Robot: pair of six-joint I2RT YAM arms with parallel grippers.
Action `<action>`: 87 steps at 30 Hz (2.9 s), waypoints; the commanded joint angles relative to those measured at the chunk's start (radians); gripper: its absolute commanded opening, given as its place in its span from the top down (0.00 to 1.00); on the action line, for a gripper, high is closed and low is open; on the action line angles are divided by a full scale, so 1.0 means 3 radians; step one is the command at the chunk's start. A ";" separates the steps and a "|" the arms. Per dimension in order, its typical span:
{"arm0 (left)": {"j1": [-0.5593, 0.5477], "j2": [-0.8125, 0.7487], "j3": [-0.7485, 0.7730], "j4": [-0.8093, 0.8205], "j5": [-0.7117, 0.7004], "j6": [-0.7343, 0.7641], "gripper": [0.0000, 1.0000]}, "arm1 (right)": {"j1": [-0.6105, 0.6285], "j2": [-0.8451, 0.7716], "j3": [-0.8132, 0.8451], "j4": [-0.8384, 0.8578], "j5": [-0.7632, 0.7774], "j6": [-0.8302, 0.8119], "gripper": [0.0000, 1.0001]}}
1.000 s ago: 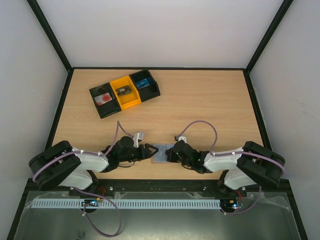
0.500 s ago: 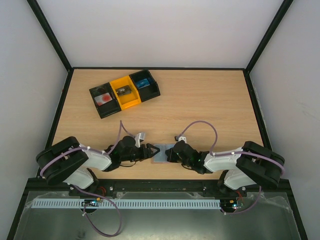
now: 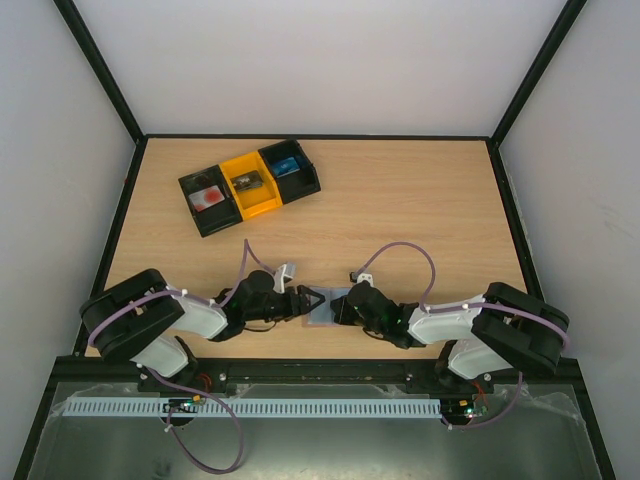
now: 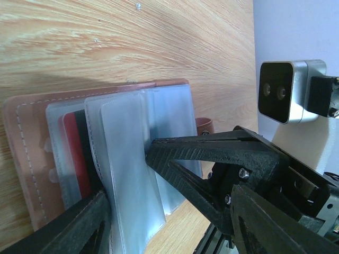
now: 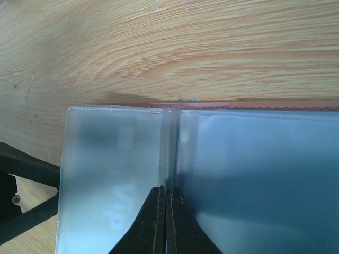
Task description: Take the credit cards out of the card holder
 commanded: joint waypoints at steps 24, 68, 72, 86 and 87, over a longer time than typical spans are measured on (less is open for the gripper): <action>-0.0129 -0.0063 0.0246 0.0047 0.0046 0.0001 0.47 | -0.0001 -0.0241 -0.0213 0.0085 0.0094 0.0110 0.86; -0.0353 0.0296 0.0616 0.0228 0.0159 0.0028 0.41 | 0.0005 -0.2374 -0.0718 -0.0887 0.1215 0.0413 0.72; -0.0353 0.0261 0.0622 0.0171 0.0135 0.0061 0.40 | 0.0004 -0.2357 -0.0706 -0.0863 0.1198 0.0401 0.72; -0.0239 0.0274 0.0459 -0.0058 -0.0106 0.0106 0.44 | 0.0002 -0.1920 -0.0637 -0.0566 0.0852 0.0287 0.73; -0.0223 0.0288 0.0446 -0.0040 -0.0099 0.0104 0.44 | 0.0004 -0.1852 -0.0628 -0.0532 0.0824 0.0280 0.73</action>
